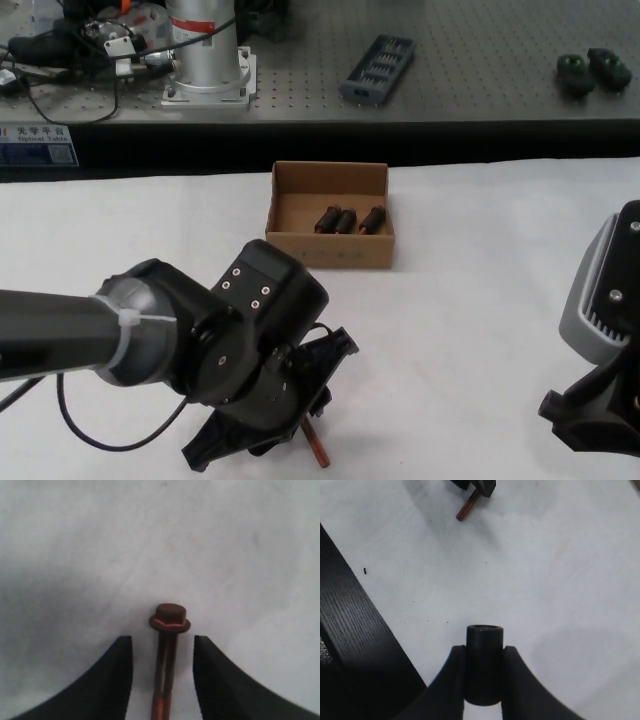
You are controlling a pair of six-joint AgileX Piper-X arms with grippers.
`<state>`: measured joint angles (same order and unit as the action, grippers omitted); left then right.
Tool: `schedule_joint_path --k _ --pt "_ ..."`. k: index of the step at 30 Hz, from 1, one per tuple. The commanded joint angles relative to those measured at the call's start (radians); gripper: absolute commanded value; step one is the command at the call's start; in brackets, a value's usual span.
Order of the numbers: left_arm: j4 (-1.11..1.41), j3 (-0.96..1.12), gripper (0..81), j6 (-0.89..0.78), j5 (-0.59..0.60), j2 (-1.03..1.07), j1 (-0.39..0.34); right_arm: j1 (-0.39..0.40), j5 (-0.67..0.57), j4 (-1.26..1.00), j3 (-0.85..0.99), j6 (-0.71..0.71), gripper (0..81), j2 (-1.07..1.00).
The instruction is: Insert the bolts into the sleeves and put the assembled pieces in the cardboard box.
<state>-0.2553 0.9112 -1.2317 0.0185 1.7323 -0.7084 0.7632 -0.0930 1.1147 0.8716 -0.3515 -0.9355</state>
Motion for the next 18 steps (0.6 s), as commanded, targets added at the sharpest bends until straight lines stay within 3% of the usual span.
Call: schedule_joint_path --k 1,10,13,16,18 --pt "0.003 0.002 29.7 -0.022 -0.019 0.01 -0.004 -0.004 -0.011 0.002 0.002 -0.009 2.0 0.011" --pt "0.003 0.002 27.4 -0.018 -0.019 0.037 -0.004 -0.004 -0.011 0.002 0.002 -0.009 2.0 0.011" --pt "0.003 0.002 18.7 -0.018 -0.013 0.039 -0.004 -0.004 -0.011 0.002 0.002 -0.009 2.0 0.011" --pt "0.003 0.002 4.3 -0.018 -0.005 0.039 -0.004 -0.004 -0.011 0.002 0.002 -0.009 2.0 0.011" --pt "0.003 0.002 0.4 -0.018 -0.005 0.039 -0.004 -0.004 -0.011 0.002 0.002 -0.009 2.0 0.011"
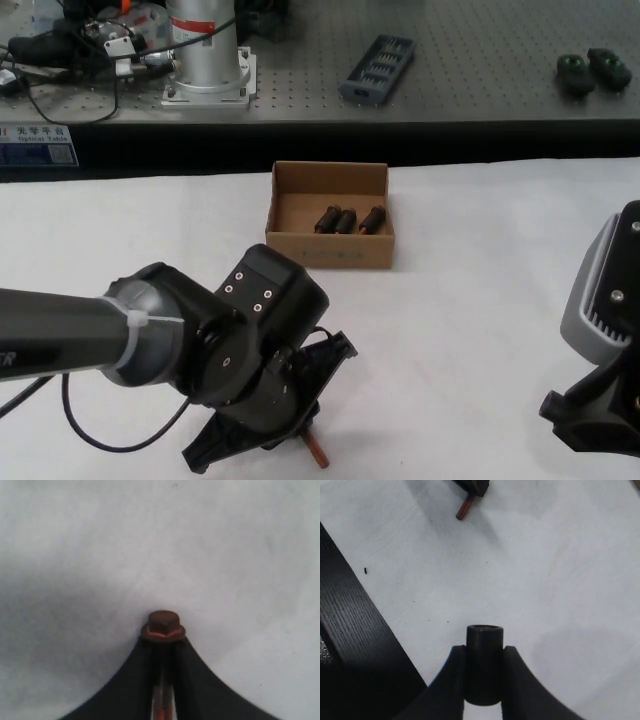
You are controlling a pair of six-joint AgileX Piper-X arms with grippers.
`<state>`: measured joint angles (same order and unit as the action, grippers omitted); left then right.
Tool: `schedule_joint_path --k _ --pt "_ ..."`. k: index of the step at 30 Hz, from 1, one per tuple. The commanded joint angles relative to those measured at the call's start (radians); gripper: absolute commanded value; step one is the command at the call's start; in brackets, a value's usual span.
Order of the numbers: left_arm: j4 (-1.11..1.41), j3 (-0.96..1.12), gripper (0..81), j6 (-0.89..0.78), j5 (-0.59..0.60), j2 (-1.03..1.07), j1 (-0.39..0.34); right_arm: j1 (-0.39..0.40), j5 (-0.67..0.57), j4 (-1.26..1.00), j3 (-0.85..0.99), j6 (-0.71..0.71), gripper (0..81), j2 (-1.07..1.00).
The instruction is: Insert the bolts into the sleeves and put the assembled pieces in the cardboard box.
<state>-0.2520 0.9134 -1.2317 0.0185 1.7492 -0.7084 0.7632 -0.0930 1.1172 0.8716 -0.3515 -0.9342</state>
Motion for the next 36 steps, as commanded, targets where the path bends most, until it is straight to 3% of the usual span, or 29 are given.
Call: schedule_joint_path --k 1,9,14,17,22,25,36 --pt "0.0 0.0 0.6 -0.018 -0.005 0.022 -0.004 -0.004 -0.011 0.0 0.002 -0.009 2.0 0.01" --pt "0.0 0.016 0.6 -0.004 0.061 0.017 -0.004 -0.004 -0.011 0.0 0.002 -0.009 2.0 0.01" --pt "0.027 0.023 0.6 0.209 0.05 -0.056 -0.002 -0.004 -0.009 -0.001 0.002 -0.009 2.0 0.01" --pt "0.021 0.023 0.6 0.372 -0.027 -0.142 -0.002 -0.004 -0.01 -0.006 0.002 -0.009 2.0 0.01" --pt "0.022 0.021 0.6 0.438 -0.095 -0.268 0.009 -0.004 -0.09 -0.066 0.002 0.0 2.0 0.006" --pt "0.047 0.021 0.6 0.506 -0.025 -0.33 0.028 -0.004 -0.135 -0.162 0.002 0.038 2.0 0.003" --pt "0.171 0.021 0.6 0.676 0.415 -0.472 0.167 -0.004 -0.337 -0.547 0.002 0.231 2.0 -0.151"
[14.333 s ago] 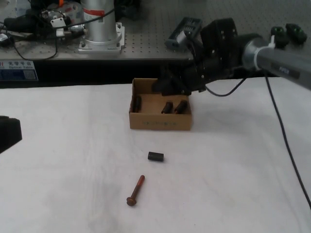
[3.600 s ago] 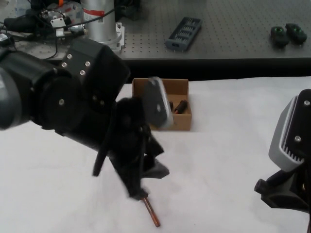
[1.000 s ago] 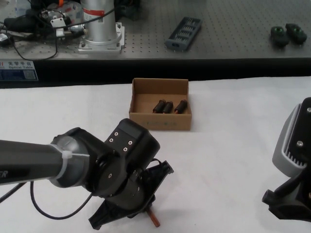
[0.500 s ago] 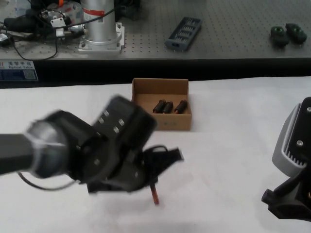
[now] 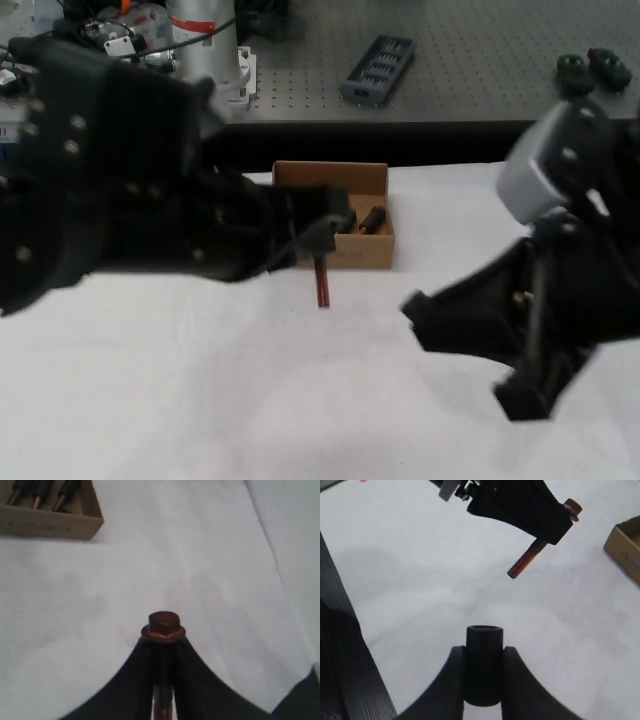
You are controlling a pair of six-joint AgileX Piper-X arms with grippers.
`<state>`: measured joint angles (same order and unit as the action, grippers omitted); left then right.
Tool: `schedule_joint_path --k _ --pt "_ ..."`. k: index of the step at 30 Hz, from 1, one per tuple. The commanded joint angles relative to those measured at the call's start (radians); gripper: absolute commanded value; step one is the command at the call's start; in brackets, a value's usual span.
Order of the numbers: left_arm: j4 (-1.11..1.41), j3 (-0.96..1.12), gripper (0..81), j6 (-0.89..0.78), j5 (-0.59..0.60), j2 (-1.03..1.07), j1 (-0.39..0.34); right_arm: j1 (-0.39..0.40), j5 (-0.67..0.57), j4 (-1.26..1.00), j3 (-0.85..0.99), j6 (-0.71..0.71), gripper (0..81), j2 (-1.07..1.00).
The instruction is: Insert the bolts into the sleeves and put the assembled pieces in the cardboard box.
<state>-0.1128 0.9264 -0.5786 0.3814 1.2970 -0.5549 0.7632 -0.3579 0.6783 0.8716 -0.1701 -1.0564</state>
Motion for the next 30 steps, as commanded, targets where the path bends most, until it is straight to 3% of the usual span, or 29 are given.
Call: schedule_joint_path --k 1,5,9,23,30 --pt "0.058 0.008 0.6 0.027 0.086 -0.025 0.028 -0.004 -0.095 -0.141 0.002 0.064 2.0 -0.048" --pt "0.256 0.008 0.6 0.026 0.219 -0.028 0.073 -0.004 -0.132 -0.28 0.002 0.142 2.0 -0.118" --pt "0.395 0.008 0.6 0.026 0.262 -0.028 0.09 -0.004 -0.161 -0.414 0.002 0.249 2.0 -0.159" --pt "0.398 0.008 0.6 0.145 0.253 -0.028 0.089 -0.004 -0.161 -0.554 0.002 0.418 2.0 -0.164" --pt "0.398 0.008 0.6 0.207 0.126 -0.028 0.089 -0.011 -0.161 -0.58 0.002 0.449 2.0 -0.164"
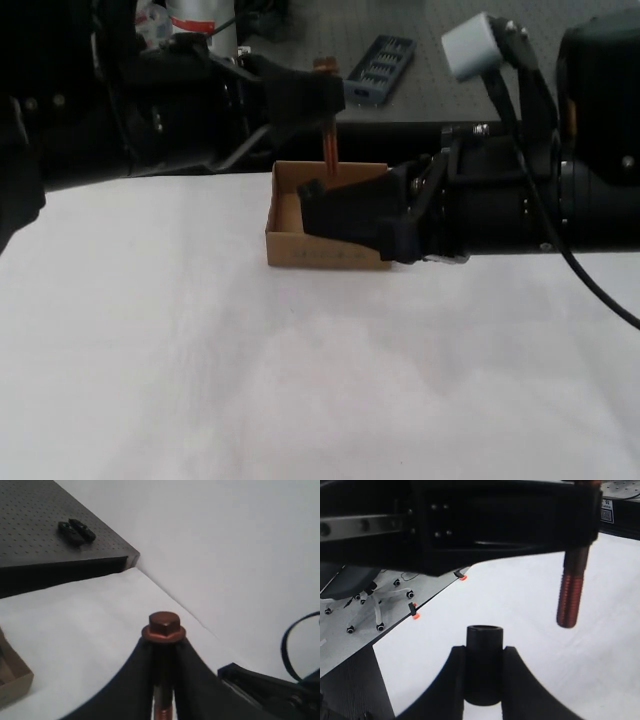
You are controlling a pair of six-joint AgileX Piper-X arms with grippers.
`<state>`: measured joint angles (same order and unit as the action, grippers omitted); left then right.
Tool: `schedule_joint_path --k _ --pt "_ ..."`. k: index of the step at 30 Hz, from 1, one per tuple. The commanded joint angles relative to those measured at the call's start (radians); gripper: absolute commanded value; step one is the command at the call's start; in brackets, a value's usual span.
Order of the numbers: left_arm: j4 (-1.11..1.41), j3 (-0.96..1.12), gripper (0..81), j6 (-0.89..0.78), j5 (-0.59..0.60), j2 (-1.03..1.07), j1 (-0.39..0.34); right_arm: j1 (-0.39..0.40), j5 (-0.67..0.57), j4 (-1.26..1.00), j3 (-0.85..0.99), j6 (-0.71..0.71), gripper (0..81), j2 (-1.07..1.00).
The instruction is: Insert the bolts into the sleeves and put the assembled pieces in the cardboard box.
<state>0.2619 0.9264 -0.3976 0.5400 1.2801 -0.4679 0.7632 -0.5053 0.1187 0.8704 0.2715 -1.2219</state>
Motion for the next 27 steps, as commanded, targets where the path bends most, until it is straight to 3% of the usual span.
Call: schedule_joint_path --k 1,13,27 --pt "0.024 0.008 0.6 0.027 -0.037 -0.011 0.003 -0.013 -0.006 -0.021 0.003 0.007 2.0 0.001" --pt "0.024 0.008 0.6 -0.011 -0.064 -0.011 0.003 -0.087 0.002 -0.021 0.003 0.005 2.0 0.001" --pt "0.138 0.008 0.6 -0.098 -0.057 -0.011 0.003 -0.088 -0.01 -0.021 0.003 0.001 2.0 0.001"
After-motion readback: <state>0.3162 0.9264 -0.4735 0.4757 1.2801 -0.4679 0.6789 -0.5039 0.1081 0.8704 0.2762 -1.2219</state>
